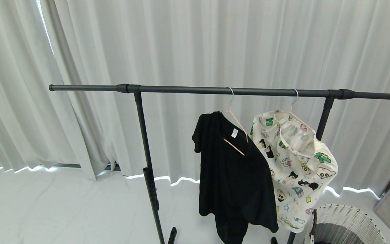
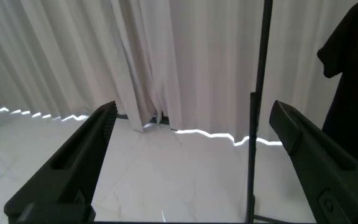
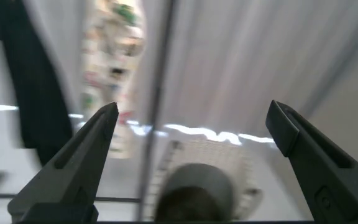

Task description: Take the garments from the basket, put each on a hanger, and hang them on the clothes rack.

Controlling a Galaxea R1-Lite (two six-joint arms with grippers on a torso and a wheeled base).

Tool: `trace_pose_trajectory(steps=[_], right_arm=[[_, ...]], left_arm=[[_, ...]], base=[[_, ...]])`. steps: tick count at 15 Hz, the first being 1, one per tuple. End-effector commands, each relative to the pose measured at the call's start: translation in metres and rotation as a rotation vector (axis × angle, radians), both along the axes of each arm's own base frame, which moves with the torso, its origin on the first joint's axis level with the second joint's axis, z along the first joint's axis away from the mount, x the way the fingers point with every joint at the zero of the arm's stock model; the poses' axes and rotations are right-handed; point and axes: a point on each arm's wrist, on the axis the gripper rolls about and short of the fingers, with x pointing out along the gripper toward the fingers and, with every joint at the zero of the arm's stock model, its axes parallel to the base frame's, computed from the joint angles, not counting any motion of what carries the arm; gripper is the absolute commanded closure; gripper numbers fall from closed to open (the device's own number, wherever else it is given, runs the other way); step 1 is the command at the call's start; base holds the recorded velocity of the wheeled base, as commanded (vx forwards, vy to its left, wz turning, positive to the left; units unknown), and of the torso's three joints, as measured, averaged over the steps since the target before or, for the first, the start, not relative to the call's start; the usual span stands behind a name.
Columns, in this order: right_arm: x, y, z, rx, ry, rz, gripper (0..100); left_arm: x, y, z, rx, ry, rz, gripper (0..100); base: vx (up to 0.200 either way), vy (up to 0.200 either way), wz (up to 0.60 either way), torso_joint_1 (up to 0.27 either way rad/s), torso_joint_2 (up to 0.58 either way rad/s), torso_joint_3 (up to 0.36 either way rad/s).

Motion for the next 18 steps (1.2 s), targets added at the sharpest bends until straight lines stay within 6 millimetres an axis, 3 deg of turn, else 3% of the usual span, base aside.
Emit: trace_pose_trajectory(steps=[1,3,4,5,7,9,15,18], right_arm=[[0.0004,0.0,-0.0031,0.007,0.036,0.001,0],[0.0004,-0.0029,-0.0011,-0.095,0.018,-0.127,0],[0.0,-0.0058,0.0001,-0.1,0.013,-0.256,0],[-0.0001,-0.0062,0.0,-0.084,0.014,-0.276,0],[-0.0001,-0.006,-0.0016,-0.015,0.022,-0.268,0],[-0.0002,-0.0054,-0.0057,0.092,0.054,-0.242,0],[-0.0002,-0.0049,-0.0069,0.08,0.068,-0.222,0],[0.0,-0.0035,-0.0077,-0.026,0.082,-0.138,0]], left_arm=[[-0.0001,0.0001,0.0,0.0,-0.001,0.004,0],[-0.0001,0.0001,0.0,0.014,0.002,0.005,0],[-0.0001,0.0002,0.0,-0.002,-0.001,0.01,0],[0.0,0.0003,-0.0004,-0.006,-0.001,0.019,0],[0.0003,-0.0009,-0.0004,0.012,0.003,-0.04,0],[0.0012,-0.0033,-0.0021,-0.101,-0.008,-0.147,0],[0.0013,-0.0043,-0.0043,-0.158,0.01,-0.198,0],[0.0013,-0.0043,-0.0043,-0.155,0.01,-0.198,0]], base=[[0.0,0.0,0.0,0.0,0.0,0.0],[0.0,0.0,0.0,0.0,0.0,0.0],[0.0,0.0,0.0,0.0,0.0,0.0],[0.0,0.0,0.0,0.0,0.0,0.0],[0.0,0.0,0.0,0.0,0.0,0.0],[0.0,0.0,0.0,0.0,0.0,0.0],[0.0,0.0,0.0,0.0,0.0,0.0],[0.0,0.0,0.0,0.0,0.0,0.0]])
